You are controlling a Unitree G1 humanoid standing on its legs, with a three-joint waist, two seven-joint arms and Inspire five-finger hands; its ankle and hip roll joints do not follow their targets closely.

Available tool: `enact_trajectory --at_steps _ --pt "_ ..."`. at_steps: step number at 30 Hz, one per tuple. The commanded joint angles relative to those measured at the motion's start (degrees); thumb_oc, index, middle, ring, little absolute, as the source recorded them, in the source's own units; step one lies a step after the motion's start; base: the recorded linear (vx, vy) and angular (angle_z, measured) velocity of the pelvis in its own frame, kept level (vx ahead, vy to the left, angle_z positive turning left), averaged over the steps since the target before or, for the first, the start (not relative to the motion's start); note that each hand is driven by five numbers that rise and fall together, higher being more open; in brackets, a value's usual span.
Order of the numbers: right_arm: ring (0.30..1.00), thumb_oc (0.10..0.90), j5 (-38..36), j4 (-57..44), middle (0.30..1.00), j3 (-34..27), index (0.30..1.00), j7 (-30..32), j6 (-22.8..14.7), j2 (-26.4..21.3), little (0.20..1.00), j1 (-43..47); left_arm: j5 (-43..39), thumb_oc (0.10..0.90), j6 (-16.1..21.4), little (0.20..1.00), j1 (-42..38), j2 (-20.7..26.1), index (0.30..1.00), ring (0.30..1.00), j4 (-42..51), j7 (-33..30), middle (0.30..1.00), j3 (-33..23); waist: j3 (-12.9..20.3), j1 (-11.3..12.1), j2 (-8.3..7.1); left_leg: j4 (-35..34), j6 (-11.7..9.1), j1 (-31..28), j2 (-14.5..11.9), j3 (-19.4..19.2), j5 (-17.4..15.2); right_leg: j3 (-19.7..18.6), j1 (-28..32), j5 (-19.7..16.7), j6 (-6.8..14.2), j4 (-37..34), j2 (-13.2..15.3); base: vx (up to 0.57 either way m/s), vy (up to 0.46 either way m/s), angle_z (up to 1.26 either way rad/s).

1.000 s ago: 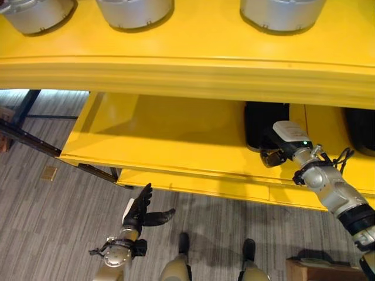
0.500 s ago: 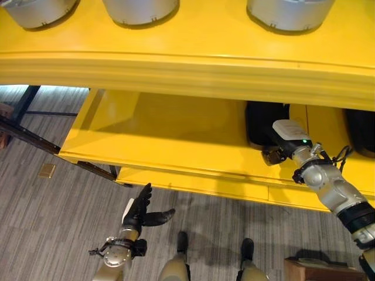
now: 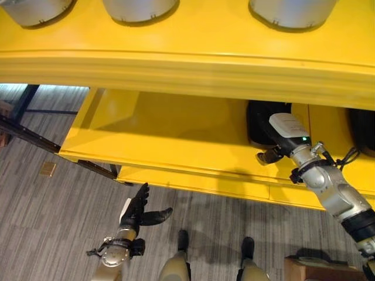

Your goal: Move parts from the plastic box to the shelf.

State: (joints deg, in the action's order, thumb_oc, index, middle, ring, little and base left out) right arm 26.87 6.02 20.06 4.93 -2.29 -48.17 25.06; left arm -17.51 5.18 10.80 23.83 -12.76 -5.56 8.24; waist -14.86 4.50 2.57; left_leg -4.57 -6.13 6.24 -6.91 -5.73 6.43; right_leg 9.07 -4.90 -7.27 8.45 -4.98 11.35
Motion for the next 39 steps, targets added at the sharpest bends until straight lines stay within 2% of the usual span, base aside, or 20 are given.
enact_trajectory --at_steps 1,5,9,11,12,13,18,23,27,28,29,30,31,32,33,35,36,38,39 --pt "1.0 0.9 0.1 -6.69 1.0 -4.92 1.0 3.23 -2.83 -4.15 1.0 3.77 1.87 0.9 3.83 1.0 -0.68 3.22 1.0 1.0 4.22 -0.15 1.0 -1.91 3.5 -0.34 -1.84 -0.43 1.12 -0.77 -0.84 -1.69 -0.39 2.25 5.43 6.31 0.81 4.55 1.2 0.0 0.0 0.0" --pt "1.0 0.9 0.41 -13.09 1.0 -11.02 1.0 4.31 -4.03 -3.79 1.0 -1.68 2.67 0.9 3.17 1.0 -0.05 2.16 1.0 1.0 4.04 0.04 1.0 -2.71 4.45 -1.31 -2.02 -0.43 1.0 -1.87 -1.14 -2.09 -0.72 2.0 6.27 6.47 0.79 4.24 0.94 0.0 0.0 0.0" --pt "1.0 0.9 4.84 -17.61 1.0 -15.75 1.0 5.57 -4.48 -3.16 1.0 -7.56 3.41 0.9 2.71 1.0 0.27 1.46 1.0 1.0 3.72 -0.14 1.0 -3.27 5.18 -2.01 -2.23 -0.43 0.91 -2.79 -1.53 -2.39 -1.02 1.71 6.98 6.4 0.8 3.84 0.69 0.0 -0.003 -0.03" --pt "1.0 0.9 5.26 -21.83 1.0 -19.55 1.0 5.57 -5.83 0.62 1.0 -15.14 4.22 0.9 2.31 1.0 0.7 0.3 1.0 1.0 2.96 -0.39 1.0 -4.15 5.77 -3.23 -2.15 -0.43 0.77 -3.5 -2.03 -2.86 -1.11 1.17 7.24 6.28 0.68 3.28 0.19 -0.01 -0.014 -0.03" --pt "1.0 0.9 5.3 -22.22 1.0 -19.98 1.0 5.44 -5.84 0.76 1.0 -15.75 4.25 0.9 2.33 1.0 0.75 0.44 1.0 1.0 2.94 -0.39 1.0 -3.99 5.85 -3.02 -2.21 -0.43 0.75 -3.56 -2.07 -2.88 -1.13 1.16 7.33 6.24 0.66 3.2 0.14 -0.05 -0.029 -0.1" --pt "1.0 0.9 5.43 -23.51 1.0 -21.35 1.0 5.56 -6.26 3.83 1.0 -20.58 4.77 0.9 2.14 1.0 1.05 -0.37 1.0 1.0 2.82 -0.45 1.0 -4.47 6.14 -3.93 -2.12 -0.43 0.54 -3.79 -2.45 -3.23 -1.01 0.54 7.32 5.94 0.59 2.65 -0.25 -0.05 -0.027 -0.18" --pt "1.0 0.9 3.09 -23.99 1.0 -22.31 1.0 7.43 -7.0 11.82 1.0 -29.91 5.73 0.9 2.32 1.0 1.66 -1.85 1.0 1.0 2.72 -1.56 1.0 -5.11 6.7 -6.34 -1.48 -0.43 -0.29 -4.16 -4.35 -5.09 -0.04 -1.15 6.97 5.19 0.27 0.99 -1.81 -0.06 -0.042 -0.21" --pt "1.0 0.9 -2.44 -23.98 1.0 -20.91 1.0 8.66 -8.24 15.83 1.0 -33.82 6.0 0.9 2.72 1.0 2.51 -2.69 1.0 1.0 2.49 -2.79 1.0 -4.6 6.86 -8.06 -1.11 -0.43 -0.92 -5.73 -6.57 -6.89 1.04 -3.49 6.93 5.55 -0.51 1.3 -3.74 -0.04 -0.07 -0.35" --pt "1.0 0.9 -6.62 -23.85 1.0 -21.33 1.0 8.75 -9.51 14.99 1.0 -35.75 6.47 0.9 3.06 1.0 3.16 -3.44 1.0 1.0 1.74 -2.9 1.0 -4.23 7.26 -9.53 -1.03 -0.43 -2.26 -7.1 -10.41 -7.12 4.23 -6.26 6.97 7.42 -2.89 2.74 -8.0 -0.05 -0.203 -0.36" --pt "1.0 0.9 -6.62 -23.81 1.0 -21.32 1.0 8.78 -9.53 14.97 1.0 -35.72 6.48 0.9 3.08 1.0 3.14 -3.47 1.0 1.0 1.71 -2.91 1.0 -4.22 7.18 -9.48 -0.97 -0.43 -2.33 -7.18 -10.52 -7.15 4.27 -6.3 7.0 7.43 -2.96 2.79 -8.12 -0.04 -0.303 -0.28" --pt "1.0 0.9 -6.44 -22.4 1.0 -21.34 1.0 9.79 -9.49 13.8 1.0 -35.13 6.35 0.9 3.29 1.0 2.56 -3.94 1.0 1.0 0.78 -3.19 1.0 -3.96 6.47 -9.02 -1.72 1.6 -1.84 -7.8 -11.05 -4.34 6.06 -8.4 7.67 7.71 -4.42 2.72 -9.94 -0.06 -0.21 -0.4" --pt "1.0 0.9 -6.17 -21.58 1.0 -21.08 1.0 9.96 -9.37 13.49 1.0 -34.59 6.1 0.9 3.46 1.0 2.24 -4.0 1.0 1.0 0.77 -3.31 1.0 -3.85 6.05 -8.19 -2.06 2.85 -1.2 -6.78 -9.8 -0.77 6.2 -8.99 7.5 7.51 -4.7 2.83 -10.03 -0.07 -0.207 -0.26" --pt "1.0 0.9 -6.16 -21.51 1.0 -21.07 1.0 9.99 -9.39 13.51 1.0 -34.48 6.1 0.9 3.47 1.0 2.15 -3.99 1.0 1.0 0.75 -3.32 1.0 -3.87 6.08 -8.27 -2.07 3.01 -1.16 -6.41 -9.78 -0.62 6.37 -8.91 7.27 7.3 -4.72 2.82 -10.02 -0.06 -0.085 -0.37" --pt "1.0 0.9 -5.49 -19.77 1.0 -20.19 1.0 10.15 -9.12 12.77 1.0 -32.57 5.79 0.9 3.86 1.0 1.55 -3.97 1.0 1.0 1.14 -3.67 1.0 -3.84 5.5 -6.24 -3.02 4.99 0.54 -4.06 -4.24 9.75 4.11 -10.84 6.85 6.97 -5.1 3.13 -10.06 -0.04 -0.059 -0.6" --pt "1.0 0.9 -5.47 -19.69 1.0 -20.16 1.0 10.19 -9.14 12.79 1.0 -32.44 5.79 0.9 3.86 1.0 1.48 -3.95 1.0 1.0 1.13 -3.67 1.0 -3.89 5.55 -6.38 -3.08 5.25 0.6 -3.63 -4.11 9.92 4.24 -10.73 6.64 6.8 -5.06 3.11 -9.96 -0.03 -0.101 -0.72" --pt "1.0 0.9 -5.38 -18.39 1.0 -18.57 1.0 9.23 -9.16 12.64 1.0 -30.26 5.94 0.9 4.11 1.0 1.21 -3.8 1.0 1.0 1.14 -3.5 1.0 -3.77 5.78 -5.08 -4.67 8.88 3.17 -2.22 5.13 17.38 -2.99 -14.4 6.04 5.71 -5.25 3.29 -10.47 0.01 -0.079 -0.79" --pt "1.0 0.9 -5.66 -17.95 1.0 -18.15 1.0 8.89 -9.12 13.0 1.0 -29.87 5.97 0.9 4.05 1.0 1.09 -3.81 1.0 1.0 1.03 -3.47 1.0 -3.58 5.9 -4.83 -4.84 10.14 4.05 -2.08 7.59 18.74 -4.88 -15.57 5.9 5.47 -5.18 3.37 -10.71 0.02 -0.002 -0.91" --pt "1.0 0.9 -5.87 -17.7 1.0 -17.48 1.0 8.4 -9.06 13.58 1.0 -29.53 6.21 0.9 3.88 1.0 1.19 -3.79 1.0 1.0 1.23 -3.46 1.0 -3.17 5.94 -4.63 -4.78 11.01 5.44 -2.2 10.89 21.28 -6.49 -17.35 5.12 4.92 -5.0 3.73 -11.39 -0.01 0.064 -0.81" --pt "1.0 0.9 -6.17 -17.6 1.0 -17.4 1.0 8.2 -9.07 13.85 1.0 -29.48 6.25 0.9 3.92 1.0 1.23 -3.68 1.0 1.0 1.46 -3.4 1.0 -3.32 6.04 -4.8 -4.75 11.13 5.86 -2.26 11.15 21.53 -6.88 -18.34 4.86 4.66 -4.83 3.72 -11.83 -0.02 0.076 -0.91"
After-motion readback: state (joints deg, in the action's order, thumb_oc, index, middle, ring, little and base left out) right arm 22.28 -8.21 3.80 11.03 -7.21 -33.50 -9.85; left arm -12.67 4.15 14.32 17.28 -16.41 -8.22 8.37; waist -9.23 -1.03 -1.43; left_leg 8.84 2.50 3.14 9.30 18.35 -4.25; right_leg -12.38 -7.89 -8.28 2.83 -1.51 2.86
